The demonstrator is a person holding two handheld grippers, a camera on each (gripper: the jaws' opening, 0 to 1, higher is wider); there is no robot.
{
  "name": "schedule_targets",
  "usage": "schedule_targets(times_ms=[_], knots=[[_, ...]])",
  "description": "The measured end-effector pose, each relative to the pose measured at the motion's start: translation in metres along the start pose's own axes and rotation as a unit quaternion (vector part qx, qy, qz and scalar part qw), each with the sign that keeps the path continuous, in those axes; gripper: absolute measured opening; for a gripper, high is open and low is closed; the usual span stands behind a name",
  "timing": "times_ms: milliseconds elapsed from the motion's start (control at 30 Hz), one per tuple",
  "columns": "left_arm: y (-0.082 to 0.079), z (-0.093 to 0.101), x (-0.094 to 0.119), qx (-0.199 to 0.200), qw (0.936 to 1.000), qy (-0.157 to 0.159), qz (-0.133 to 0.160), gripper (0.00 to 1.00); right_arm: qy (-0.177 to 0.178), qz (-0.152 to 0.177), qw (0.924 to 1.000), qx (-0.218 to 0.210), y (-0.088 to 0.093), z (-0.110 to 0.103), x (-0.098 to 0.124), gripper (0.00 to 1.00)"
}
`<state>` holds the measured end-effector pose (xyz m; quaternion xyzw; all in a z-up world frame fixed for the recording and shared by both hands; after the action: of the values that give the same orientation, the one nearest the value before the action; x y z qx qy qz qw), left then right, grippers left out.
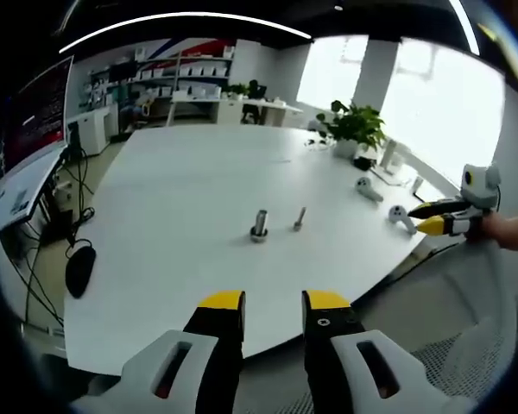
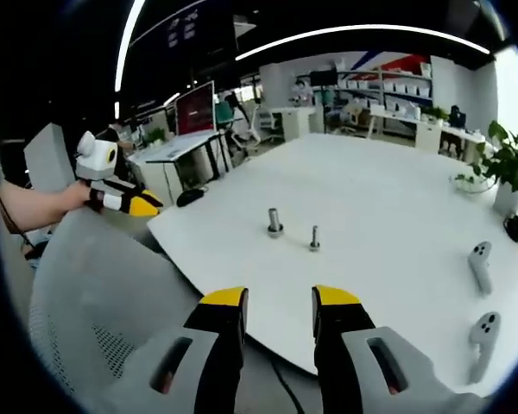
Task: Place the washer onto the threaded stud by aligning its center hole with the stud, sliding it down to the base, and recovering from edge contact or off-axis alignment until the washer reaches the visible bottom stop.
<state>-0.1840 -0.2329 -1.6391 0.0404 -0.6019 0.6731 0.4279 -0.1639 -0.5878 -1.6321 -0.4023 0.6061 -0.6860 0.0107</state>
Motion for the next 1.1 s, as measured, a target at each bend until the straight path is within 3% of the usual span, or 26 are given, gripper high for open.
schedule_targets(times_ms=[200, 467, 600, 800, 900, 1100], knots=[[0.0, 0.003, -0.003, -0.008, 0.9999, 0.01, -0.006, 0.24, 0.005, -0.003, 0.9992, -0.04, 0.004, 0.007, 0.0, 0.32], [-0.003, 0.002, -0.002, -0.004, 1.0, 0.008, 0.004, 0.22, 0.007, -0.009, 0.9989, -0.046, 0.004, 0.007, 0.0, 0.32], [0.003, 0.005, -0.003, -0.009, 0.9998, 0.011, -0.015, 0.22, -0.002, -0.023, 0.9988, -0.042, 0.01, 0.004, -0.001, 0.33], [-0.002, 0.003, -0.001, -0.005, 0.9999, 0.01, 0.001, 0.22, -0.007, -0.023, 0.9986, -0.048, 0.008, 0.003, -0.001, 0.33], [0.001, 0.006, -0.004, -0.015, 0.9996, 0.017, -0.015, 0.22, -0.009, -0.025, 0.9989, -0.037, 0.008, 0.001, -0.001, 0.33], [-0.002, 0.001, 0.0, -0.003, 0.9999, 0.008, 0.008, 0.22, 0.002, -0.021, 0.9985, -0.051, 0.008, 0.005, -0.001, 0.33]])
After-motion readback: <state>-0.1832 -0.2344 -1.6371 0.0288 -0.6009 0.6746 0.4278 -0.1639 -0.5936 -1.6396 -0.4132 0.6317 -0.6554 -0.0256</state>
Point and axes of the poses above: the point that each gripper's makers call its tool centre point, and the gripper's own axes: x roughly backward along the fingers, z roughly to its right, y roughly out of its underside, the point moved 9 cm from there along x, roughly backward along the fingers, and after that the axes turned 6 degrees about y, right-handed, at the moved point
